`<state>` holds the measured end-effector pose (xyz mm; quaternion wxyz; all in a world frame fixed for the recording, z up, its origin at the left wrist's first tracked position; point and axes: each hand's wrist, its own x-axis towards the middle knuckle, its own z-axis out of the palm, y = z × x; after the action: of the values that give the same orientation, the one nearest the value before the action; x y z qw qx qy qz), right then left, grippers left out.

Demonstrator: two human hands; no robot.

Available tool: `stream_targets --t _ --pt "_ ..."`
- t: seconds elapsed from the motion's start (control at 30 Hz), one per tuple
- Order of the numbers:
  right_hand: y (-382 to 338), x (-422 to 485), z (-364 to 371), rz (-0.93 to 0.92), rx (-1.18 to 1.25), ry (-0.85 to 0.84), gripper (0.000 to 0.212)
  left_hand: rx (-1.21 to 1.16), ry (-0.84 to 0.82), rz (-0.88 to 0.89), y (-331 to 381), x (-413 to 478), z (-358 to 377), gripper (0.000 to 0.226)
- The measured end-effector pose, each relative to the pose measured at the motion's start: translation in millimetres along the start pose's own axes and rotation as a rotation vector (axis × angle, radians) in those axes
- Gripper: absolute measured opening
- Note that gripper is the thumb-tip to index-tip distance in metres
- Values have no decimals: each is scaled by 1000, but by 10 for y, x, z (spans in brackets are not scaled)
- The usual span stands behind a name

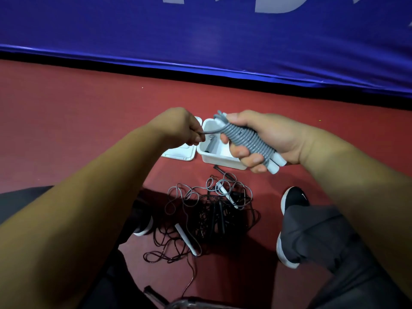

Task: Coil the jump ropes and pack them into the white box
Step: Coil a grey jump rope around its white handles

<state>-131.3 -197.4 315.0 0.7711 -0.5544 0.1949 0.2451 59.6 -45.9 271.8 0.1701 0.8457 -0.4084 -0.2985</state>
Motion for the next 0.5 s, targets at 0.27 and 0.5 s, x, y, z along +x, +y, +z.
stream_targets --t 0.27,0.5 --pt "230 128 220 208 -215 -235 50 -43 83 193 270 -96 -61 26" --pt "371 308 162 263 -362 -27 53 -11 148 333 598 -189 -127 19"
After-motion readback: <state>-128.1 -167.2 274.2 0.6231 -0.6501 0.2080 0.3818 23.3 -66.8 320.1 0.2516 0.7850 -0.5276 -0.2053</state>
